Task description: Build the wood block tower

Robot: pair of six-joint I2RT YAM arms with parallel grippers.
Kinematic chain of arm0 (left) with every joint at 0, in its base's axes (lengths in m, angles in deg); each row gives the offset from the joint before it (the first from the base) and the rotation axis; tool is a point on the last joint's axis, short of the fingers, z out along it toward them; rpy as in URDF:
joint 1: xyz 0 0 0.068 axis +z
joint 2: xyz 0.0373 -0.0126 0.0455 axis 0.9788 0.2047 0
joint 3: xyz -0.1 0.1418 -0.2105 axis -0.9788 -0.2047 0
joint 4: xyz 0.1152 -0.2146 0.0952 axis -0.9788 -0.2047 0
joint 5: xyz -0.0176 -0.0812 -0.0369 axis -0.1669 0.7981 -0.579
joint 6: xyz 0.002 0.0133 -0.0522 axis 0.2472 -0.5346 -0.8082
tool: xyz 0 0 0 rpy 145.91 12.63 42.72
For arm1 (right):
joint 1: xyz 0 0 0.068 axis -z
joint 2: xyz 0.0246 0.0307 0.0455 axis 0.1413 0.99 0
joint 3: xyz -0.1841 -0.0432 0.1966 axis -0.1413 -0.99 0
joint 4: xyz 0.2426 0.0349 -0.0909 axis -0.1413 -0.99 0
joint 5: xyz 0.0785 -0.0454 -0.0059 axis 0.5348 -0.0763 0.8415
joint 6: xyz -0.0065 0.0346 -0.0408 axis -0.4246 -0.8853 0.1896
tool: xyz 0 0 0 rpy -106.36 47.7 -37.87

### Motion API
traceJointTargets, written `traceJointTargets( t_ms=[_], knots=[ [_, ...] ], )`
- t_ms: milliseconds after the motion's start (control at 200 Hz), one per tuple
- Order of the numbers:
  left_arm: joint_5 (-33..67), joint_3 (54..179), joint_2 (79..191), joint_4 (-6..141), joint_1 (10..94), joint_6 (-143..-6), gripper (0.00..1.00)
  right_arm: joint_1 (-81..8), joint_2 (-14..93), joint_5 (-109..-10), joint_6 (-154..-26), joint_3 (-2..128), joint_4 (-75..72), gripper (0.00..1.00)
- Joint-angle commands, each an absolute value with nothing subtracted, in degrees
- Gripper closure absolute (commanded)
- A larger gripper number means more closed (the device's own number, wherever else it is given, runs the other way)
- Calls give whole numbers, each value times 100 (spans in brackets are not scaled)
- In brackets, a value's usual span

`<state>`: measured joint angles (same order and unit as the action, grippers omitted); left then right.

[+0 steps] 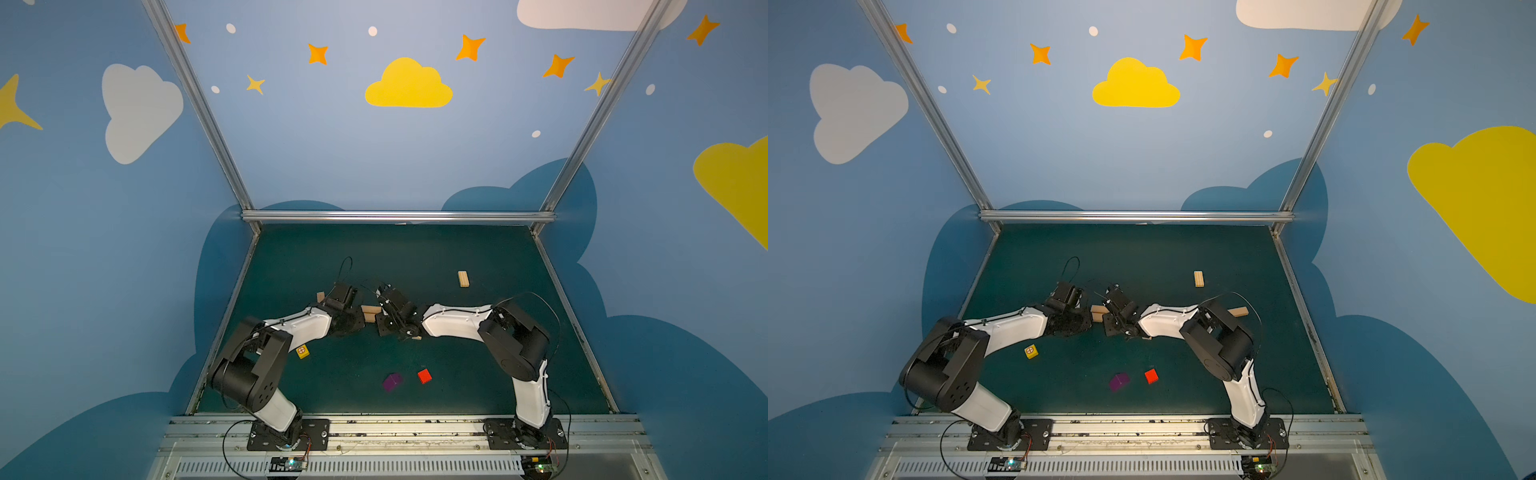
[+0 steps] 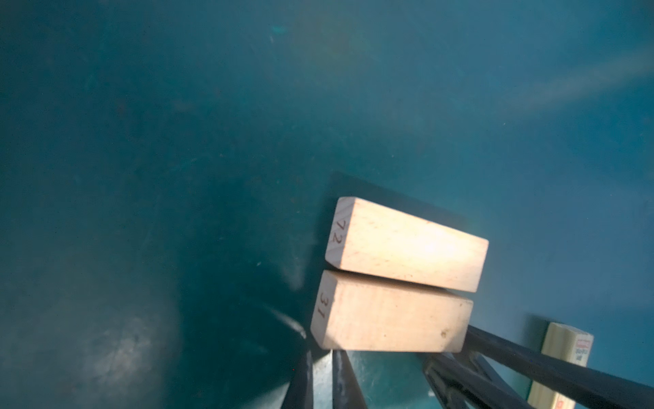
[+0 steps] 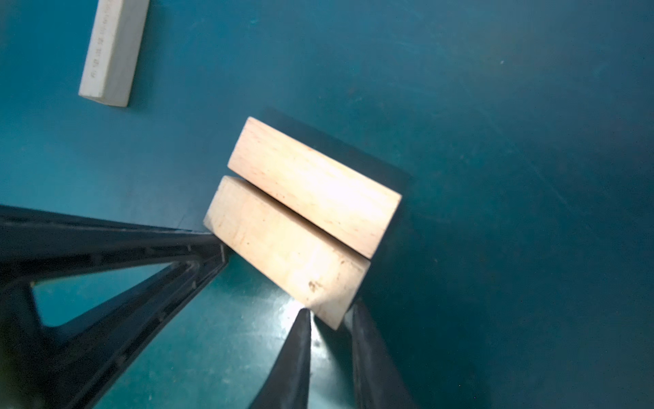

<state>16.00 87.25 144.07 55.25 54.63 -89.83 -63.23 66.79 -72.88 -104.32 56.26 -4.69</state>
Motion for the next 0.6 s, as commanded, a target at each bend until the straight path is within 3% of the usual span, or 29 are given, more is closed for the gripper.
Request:
traceJointTargets(
  t_ms=[0, 596],
  knots=[
    [1473, 8742, 14518, 5519, 5494, -8999, 87, -6288, 6787, -7307, -10458, 5511, -599, 76],
    [1413, 8720, 14498, 5555, 5520, -9059, 87, -6288, 6780, -7254, -10439, 5495, -579, 76]
  ],
)
